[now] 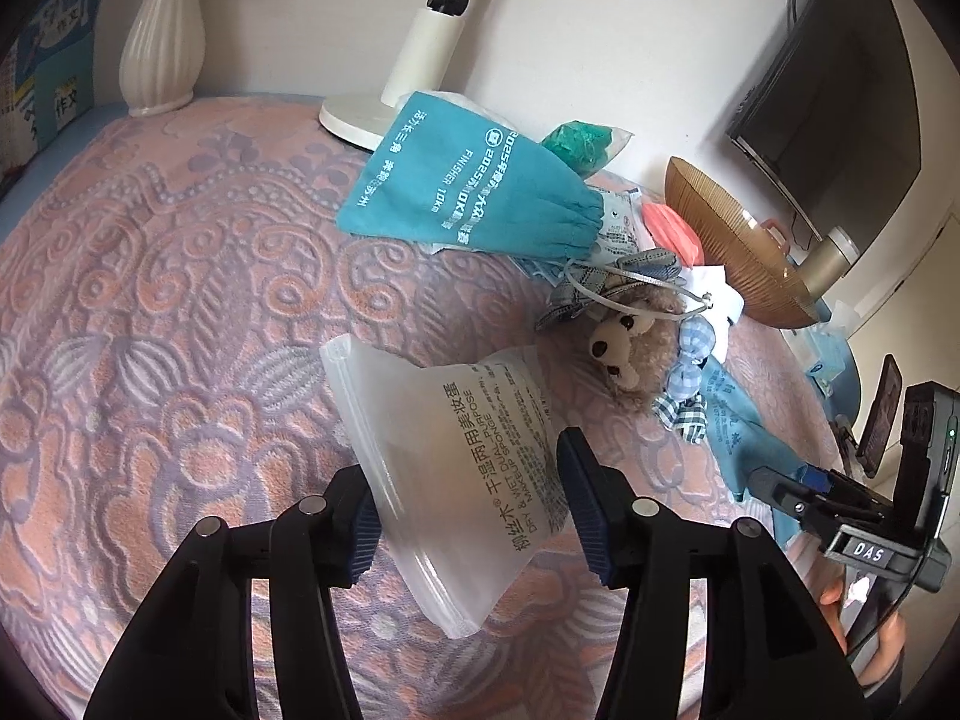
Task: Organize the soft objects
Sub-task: 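Grasp the teal cloth with the right tool while the left tool holds the plastic bag, then drop the teal cloth and plastic bag into the amber bowl, opening both tools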
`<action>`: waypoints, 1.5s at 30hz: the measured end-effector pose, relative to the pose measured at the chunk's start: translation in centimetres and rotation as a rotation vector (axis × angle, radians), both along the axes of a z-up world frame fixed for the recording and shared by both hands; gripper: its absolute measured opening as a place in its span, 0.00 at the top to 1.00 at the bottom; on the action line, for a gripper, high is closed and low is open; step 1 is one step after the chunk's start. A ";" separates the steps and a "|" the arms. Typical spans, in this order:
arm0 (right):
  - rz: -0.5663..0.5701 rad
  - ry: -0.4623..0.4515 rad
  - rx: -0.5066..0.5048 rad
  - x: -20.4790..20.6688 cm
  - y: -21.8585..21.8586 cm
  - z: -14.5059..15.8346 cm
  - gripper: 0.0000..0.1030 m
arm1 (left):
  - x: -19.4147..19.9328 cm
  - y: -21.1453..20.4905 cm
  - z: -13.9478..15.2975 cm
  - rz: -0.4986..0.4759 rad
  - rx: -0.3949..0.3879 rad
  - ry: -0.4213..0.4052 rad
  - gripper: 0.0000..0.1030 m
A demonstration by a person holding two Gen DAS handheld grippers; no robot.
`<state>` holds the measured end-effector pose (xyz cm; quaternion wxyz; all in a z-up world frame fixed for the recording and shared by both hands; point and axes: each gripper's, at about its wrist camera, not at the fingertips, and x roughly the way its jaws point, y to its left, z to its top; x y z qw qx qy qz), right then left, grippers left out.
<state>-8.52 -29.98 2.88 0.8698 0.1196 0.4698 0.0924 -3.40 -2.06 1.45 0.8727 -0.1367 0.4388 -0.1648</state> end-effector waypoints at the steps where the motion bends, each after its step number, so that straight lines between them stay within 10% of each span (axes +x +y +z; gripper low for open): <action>1: 0.001 -0.014 -0.034 -0.2 0.7 0.0 0.29 | -0.1 0.0 0.0 -0.001 0.004 -0.001 0.50; 2: 0.001 -0.025 -0.081 -0.2 1.5 0.0 0.39 | -0.2 -0.1 0.1 0.001 0.013 -0.006 0.51; 4: -0.016 -0.034 -0.146 -0.3 2.2 0.0 0.89 | -0.4 -0.3 0.3 -0.002 0.019 -0.015 0.60; 5: -0.023 -0.044 -0.177 -0.4 2.4 0.1 0.92 | -0.5 -0.4 0.5 -0.007 0.020 -0.016 0.62; 14: -0.056 -0.286 -0.185 -3.6 -0.3 7.8 0.92 | -2.0 -2.0 9.3 -0.028 -0.060 -0.193 0.63; 24: -0.226 -0.452 -0.188 -0.4 -7.8 18.3 0.92 | 3.9 -15.2 19.3 -0.194 0.019 -0.335 0.63; 32: -0.325 -0.360 -0.180 6.4 -13.5 18.6 0.91 | 10.9 -25.2 17.4 -0.293 0.047 -0.258 0.61; 35: -0.300 -0.279 -0.124 9.6 -14.7 16.8 0.84 | 12.5 -27.0 15.9 -0.280 0.074 -0.233 0.44; 38: -0.278 -0.220 -0.080 11.7 -15.6 15.2 0.67 | 12.9 -26.8 15.1 -0.257 0.067 -0.215 0.16; 45: -0.267 -0.187 -0.076 9.7 -16.7 13.3 0.61 | 9.9 -21.4 14.7 -0.210 0.047 -0.229 0.16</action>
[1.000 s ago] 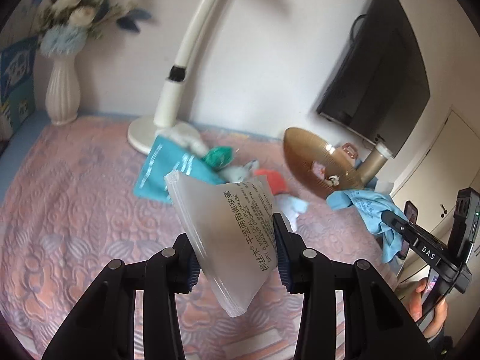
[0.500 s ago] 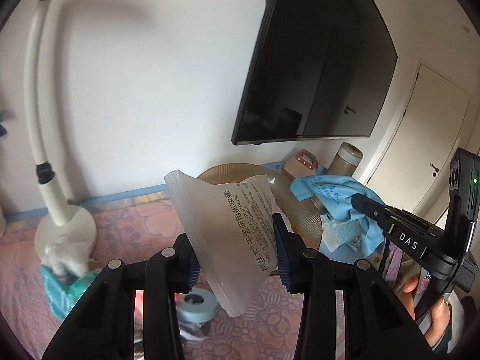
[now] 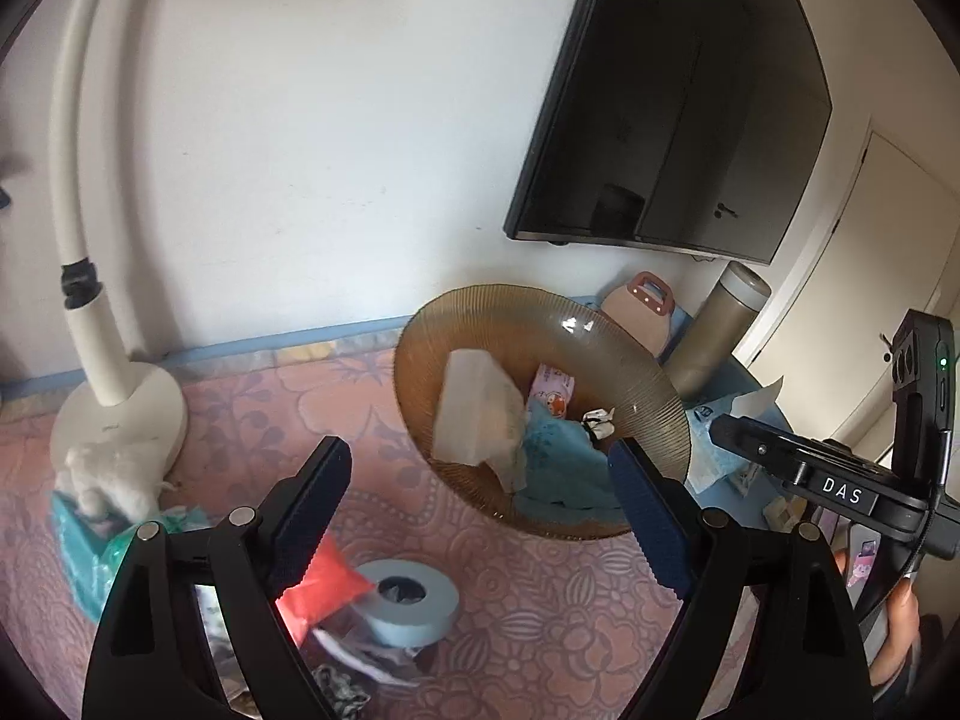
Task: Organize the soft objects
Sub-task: 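Drop the teal cloth and plastic bag into the amber bowl, opening both tools, then return to the pile and grasp the plaid scrunchie with the right tool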
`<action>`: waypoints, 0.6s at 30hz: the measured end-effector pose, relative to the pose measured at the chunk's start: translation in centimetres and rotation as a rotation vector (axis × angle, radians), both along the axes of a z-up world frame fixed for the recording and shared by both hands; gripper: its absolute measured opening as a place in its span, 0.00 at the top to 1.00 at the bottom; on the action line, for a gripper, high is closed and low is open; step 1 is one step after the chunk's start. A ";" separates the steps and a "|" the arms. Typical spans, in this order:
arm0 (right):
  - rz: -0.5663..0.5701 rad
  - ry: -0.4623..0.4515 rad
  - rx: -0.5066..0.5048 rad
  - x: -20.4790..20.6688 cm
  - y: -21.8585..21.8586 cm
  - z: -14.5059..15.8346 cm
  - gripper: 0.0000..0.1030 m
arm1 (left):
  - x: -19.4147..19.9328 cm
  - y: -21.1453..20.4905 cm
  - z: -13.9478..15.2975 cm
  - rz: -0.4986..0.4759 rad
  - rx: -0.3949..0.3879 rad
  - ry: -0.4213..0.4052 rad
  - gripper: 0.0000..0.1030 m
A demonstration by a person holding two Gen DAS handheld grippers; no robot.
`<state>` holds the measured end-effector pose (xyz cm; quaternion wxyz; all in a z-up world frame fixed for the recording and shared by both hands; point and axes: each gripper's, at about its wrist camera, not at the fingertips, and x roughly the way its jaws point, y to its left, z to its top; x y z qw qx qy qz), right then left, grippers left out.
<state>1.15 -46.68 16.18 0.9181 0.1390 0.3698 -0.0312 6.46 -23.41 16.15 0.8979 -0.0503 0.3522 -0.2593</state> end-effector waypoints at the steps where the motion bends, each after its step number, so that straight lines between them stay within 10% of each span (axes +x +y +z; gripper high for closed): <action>1: -0.005 0.002 0.005 -0.6 0.0 -0.1 0.61 | -0.7 1.3 0.5 0.013 -0.009 -0.009 0.16; 8: 0.041 -0.027 0.030 -4.3 3.0 1.3 0.53 | -7.1 9.5 4.7 0.056 -0.042 -0.117 0.16; 18: 0.272 -0.067 -0.072 -8.9 14.7 -0.2 0.39 | -15.1 19.6 3.3 0.245 0.149 -0.127 0.14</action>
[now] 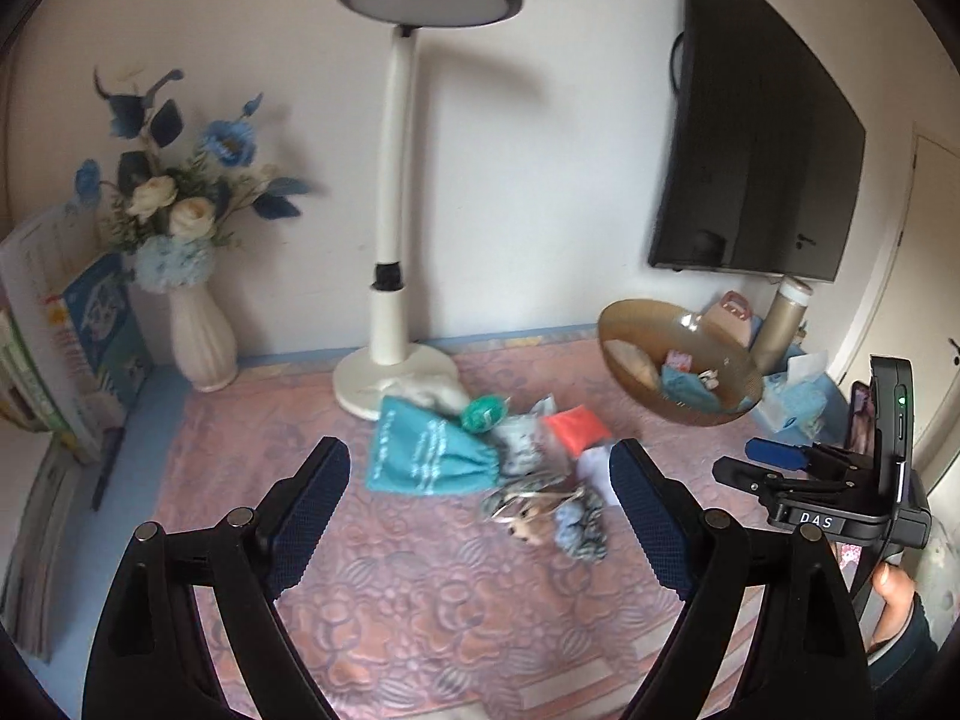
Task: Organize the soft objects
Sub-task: 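Return to the pile and grasp the plaid scrunchie with the right tool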
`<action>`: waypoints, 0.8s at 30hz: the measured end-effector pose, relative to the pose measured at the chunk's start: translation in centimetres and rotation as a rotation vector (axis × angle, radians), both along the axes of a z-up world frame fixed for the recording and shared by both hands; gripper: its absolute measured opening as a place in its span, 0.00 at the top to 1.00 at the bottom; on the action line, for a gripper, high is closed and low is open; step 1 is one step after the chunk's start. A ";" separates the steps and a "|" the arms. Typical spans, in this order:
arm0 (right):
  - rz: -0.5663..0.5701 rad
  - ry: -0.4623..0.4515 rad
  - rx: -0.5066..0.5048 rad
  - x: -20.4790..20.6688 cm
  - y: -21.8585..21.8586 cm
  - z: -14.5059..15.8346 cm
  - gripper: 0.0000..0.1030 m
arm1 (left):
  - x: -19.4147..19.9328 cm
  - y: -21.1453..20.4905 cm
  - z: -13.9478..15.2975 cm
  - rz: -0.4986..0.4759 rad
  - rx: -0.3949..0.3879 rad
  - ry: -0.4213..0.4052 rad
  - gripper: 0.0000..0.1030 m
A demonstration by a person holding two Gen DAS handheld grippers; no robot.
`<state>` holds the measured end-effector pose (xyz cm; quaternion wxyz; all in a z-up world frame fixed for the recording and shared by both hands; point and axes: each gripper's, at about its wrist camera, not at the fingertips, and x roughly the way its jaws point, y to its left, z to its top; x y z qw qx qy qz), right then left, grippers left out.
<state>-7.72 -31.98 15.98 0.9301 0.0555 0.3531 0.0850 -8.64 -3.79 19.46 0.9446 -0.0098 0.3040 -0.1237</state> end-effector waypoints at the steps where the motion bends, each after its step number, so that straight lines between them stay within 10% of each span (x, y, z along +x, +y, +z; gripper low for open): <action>1: 0.021 0.019 0.013 0.0 1.0 -1.0 0.39 | 0.0 0.7 -1.1 0.017 0.005 0.019 0.14; 12: 0.099 0.104 0.019 0.9 5.4 -10.8 0.39 | 2.6 2.4 -16.3 0.072 -0.046 0.241 0.15; 16: 0.105 0.131 0.024 1.4 5.4 -12.0 0.17 | 2.7 2.6 -16.4 0.097 -0.042 0.235 0.14; 24: 0.098 0.119 0.067 1.6 4.5 -11.9 0.15 | 2.4 2.2 -16.6 0.055 -0.028 0.246 0.14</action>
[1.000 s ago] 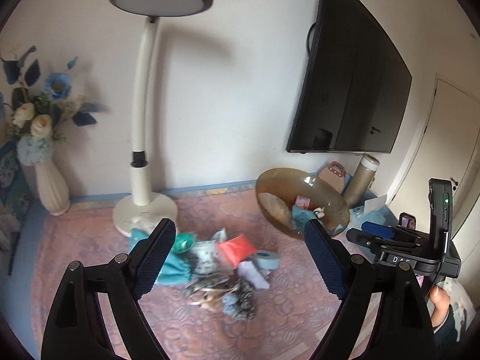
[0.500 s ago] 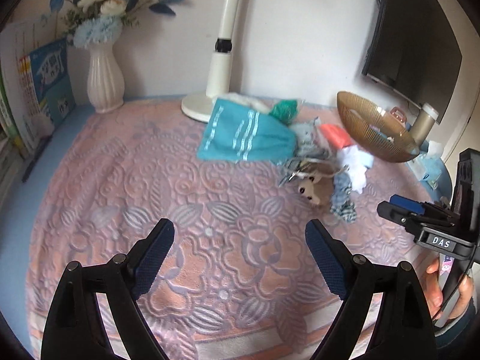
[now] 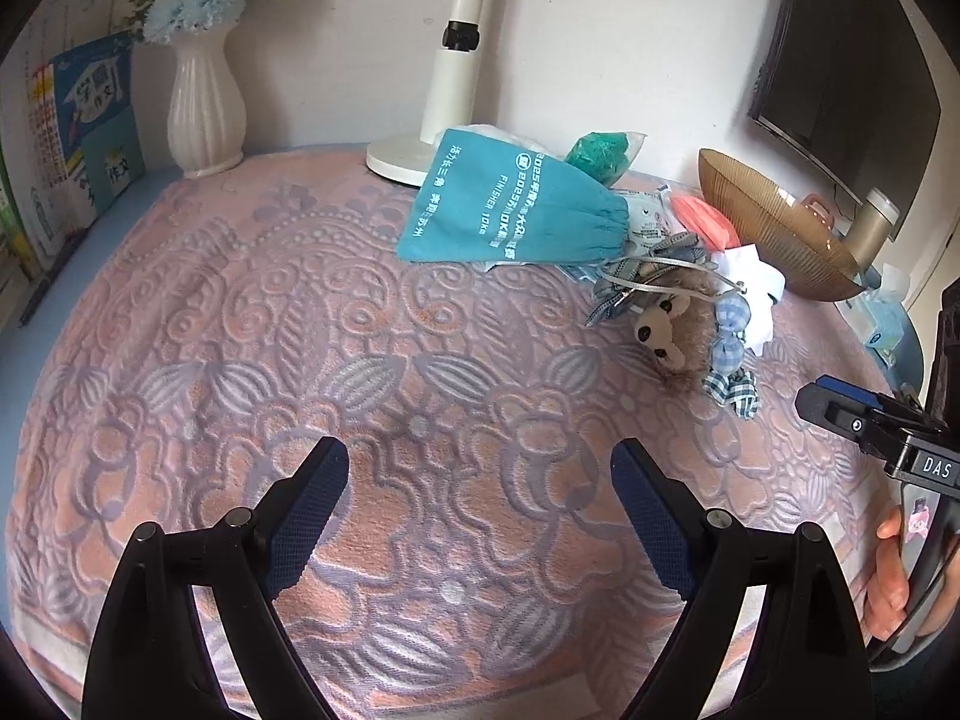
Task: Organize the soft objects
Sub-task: 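Return to the pile and grasp the plaid scrunchie with the right tool, then set the scrunchie aside with the right tool while the left tool grasps the teddy bear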
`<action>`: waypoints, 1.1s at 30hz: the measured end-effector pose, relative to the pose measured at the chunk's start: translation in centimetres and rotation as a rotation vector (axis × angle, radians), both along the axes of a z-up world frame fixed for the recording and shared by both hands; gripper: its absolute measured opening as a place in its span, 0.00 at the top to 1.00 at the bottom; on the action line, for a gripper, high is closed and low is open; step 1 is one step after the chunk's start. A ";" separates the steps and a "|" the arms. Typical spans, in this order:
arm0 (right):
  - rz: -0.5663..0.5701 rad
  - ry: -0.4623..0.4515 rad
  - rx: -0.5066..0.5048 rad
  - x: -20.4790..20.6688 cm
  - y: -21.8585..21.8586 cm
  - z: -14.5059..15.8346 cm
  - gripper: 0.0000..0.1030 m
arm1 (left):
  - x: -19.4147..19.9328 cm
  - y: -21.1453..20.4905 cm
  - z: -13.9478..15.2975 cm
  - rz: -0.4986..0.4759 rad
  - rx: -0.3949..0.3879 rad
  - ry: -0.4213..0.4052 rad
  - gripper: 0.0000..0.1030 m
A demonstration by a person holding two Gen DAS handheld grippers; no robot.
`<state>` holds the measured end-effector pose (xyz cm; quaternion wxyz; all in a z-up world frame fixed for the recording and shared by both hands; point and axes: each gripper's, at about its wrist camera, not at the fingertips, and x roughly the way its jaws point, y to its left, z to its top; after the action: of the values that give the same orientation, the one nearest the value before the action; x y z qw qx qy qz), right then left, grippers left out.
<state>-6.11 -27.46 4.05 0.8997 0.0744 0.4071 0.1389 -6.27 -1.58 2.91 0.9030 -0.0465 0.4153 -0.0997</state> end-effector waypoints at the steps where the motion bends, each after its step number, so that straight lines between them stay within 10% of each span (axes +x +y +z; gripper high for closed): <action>1: -0.003 0.002 0.002 0.0 0.0 0.0 0.15 | 0.1 -0.1 -0.1 -0.004 -0.001 0.005 0.14; 8: 0.003 0.023 -0.022 0.2 0.6 -0.1 0.15 | 0.5 0.0 0.3 0.000 -0.031 0.034 0.14; 14: 0.082 0.095 0.037 1.7 3.1 -0.1 0.18 | 2.6 -1.4 1.9 -0.060 -0.274 0.096 0.14; 19: 0.117 0.132 -0.035 4.2 6.0 -1.4 0.56 | 4.4 -4.1 1.5 -0.078 -0.248 0.124 0.16; 27: 0.112 0.091 -0.104 3.2 4.4 -1.4 0.76 | 7.4 -8.5 -0.2 -0.099 -0.264 0.152 0.16; 31: 0.111 0.080 -0.114 2.9 3.5 -1.3 0.79 | 7.8 -9.9 -0.4 -0.129 -0.243 0.144 0.53; 33: 0.113 0.078 -0.111 2.8 3.3 -1.2 0.80 | 7.4 -10.2 -0.1 -0.155 -0.218 0.137 0.55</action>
<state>-3.35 -24.20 2.83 0.8765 0.0065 0.4527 0.1636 1.15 -11.77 2.84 0.8518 -0.1187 0.4651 -0.2100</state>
